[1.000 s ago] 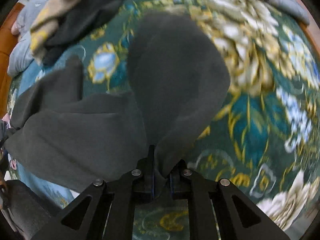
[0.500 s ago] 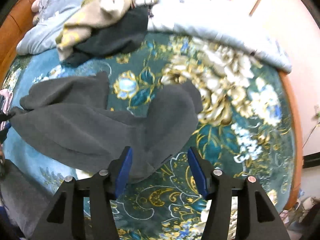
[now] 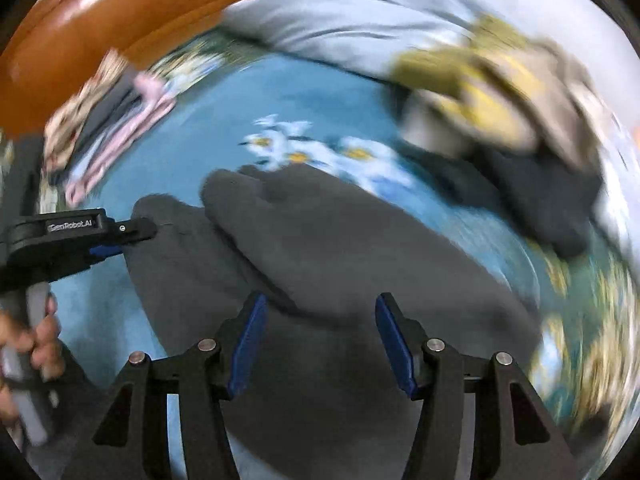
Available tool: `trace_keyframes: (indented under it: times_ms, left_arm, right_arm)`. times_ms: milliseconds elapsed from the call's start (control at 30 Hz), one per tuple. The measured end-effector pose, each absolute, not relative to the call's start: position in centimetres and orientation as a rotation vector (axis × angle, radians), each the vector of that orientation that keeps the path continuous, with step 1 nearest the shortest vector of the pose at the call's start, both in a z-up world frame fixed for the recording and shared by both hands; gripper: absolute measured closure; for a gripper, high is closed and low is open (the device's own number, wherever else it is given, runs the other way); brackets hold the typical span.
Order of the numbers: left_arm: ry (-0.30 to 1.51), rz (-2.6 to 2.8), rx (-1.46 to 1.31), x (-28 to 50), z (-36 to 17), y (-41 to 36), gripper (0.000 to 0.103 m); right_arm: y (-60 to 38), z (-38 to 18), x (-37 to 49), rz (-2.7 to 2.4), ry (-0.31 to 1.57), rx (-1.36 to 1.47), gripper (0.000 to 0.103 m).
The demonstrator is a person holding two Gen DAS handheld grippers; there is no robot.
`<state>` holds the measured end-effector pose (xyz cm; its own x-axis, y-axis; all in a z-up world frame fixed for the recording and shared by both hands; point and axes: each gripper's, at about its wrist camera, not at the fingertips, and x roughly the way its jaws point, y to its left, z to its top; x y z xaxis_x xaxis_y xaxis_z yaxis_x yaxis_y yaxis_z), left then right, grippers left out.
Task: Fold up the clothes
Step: 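Stretch the sweatpants between both grippers, waistband in left, leg cuff in right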
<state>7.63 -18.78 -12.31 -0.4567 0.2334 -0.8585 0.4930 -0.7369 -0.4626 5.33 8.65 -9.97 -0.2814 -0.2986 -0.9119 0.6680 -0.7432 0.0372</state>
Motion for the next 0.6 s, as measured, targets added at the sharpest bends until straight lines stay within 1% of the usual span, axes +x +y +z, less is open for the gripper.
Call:
trace_keyframes:
  times_ms: [67,100,133,167,200,233,267,333,400,467,600]
  left_arm:
    - [1.105,-2.312,1.507,7.7,-12.6,-19.1,0.071]
    - [1.124,-2.31,1.496,7.8,-12.7,-19.2,0.071]
    - [1.133,-2.311,1.488,7.8,-12.8,-19.2,0.071]
    - [1.128,-2.317,1.486,7.7,-12.8,-19.2,0.071]
    - [1.12,-2.325,1.484,7.6,-12.8,-19.1,0.071]
    - [1.105,-2.338,1.481,7.5,-12.7,-19.0,0.071]
    - [1.085,-2.355,1.472,7.3,-12.5,-18.8,0.071]
    - [1.056,-2.378,1.449,7.3,-12.3,-18.6,0.071]
    - [1.037,-2.39,1.429,7.2,-12.1,-18.5,0.071]
    - [1.046,-2.39,1.427,7.1,-12.1,-18.6,0.071]
    - [1.114,-2.373,1.425,7.3,-12.6,-19.2,0.071]
  right_arm:
    - [5.8,-11.4,4.4,-2.037,0.583,1.363,0.045]
    - [4.9,-12.2,3.9,-2.012,0.593,1.408,0.048]
    - [4.8,-12.8,3.6,-1.983,0.576,1.462,0.056]
    - [4.7,-13.2,3.1,-1.97,0.543,1.496,0.084]
    - [5.0,-12.8,2.6,-1.994,0.528,1.493,0.097]
    - [5.4,-12.4,2.1,-2.022,0.515,1.486,0.097]
    - [6.1,-11.2,1.5,-2.055,0.482,1.456,0.1]
    - [7.5,-8.6,0.4,-2.122,0.412,1.389,0.1]
    - [10.8,-4.6,-1.0,-2.216,0.327,1.295,0.1]
    - [15.9,0.3,-2.3,-2.367,0.25,1.17,0.1]
    - [25.8,6.0,-4.3,-2.688,0.209,1.025,0.1]
